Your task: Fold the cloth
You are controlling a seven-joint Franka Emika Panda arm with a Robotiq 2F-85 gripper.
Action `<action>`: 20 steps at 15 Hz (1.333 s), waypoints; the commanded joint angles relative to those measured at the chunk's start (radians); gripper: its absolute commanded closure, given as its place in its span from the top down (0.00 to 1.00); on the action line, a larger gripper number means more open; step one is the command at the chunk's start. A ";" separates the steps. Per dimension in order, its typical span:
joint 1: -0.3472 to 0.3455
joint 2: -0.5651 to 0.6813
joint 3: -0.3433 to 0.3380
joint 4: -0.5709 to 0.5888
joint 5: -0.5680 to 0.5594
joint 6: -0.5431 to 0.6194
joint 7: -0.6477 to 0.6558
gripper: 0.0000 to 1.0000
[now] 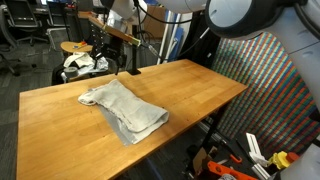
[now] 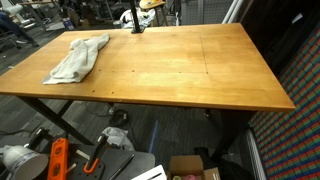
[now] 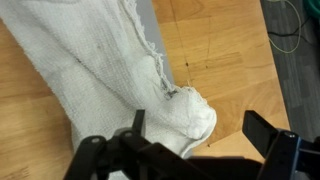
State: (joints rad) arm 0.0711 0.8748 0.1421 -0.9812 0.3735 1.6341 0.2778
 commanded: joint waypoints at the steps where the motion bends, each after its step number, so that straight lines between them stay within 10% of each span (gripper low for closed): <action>1: 0.012 -0.013 -0.031 -0.030 -0.051 0.022 -0.046 1.00; 20: 0.031 0.146 -0.117 -0.029 -0.184 0.419 -0.013 1.00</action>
State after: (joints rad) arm 0.1110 1.0127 0.0336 -1.0183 0.2091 1.9936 0.2521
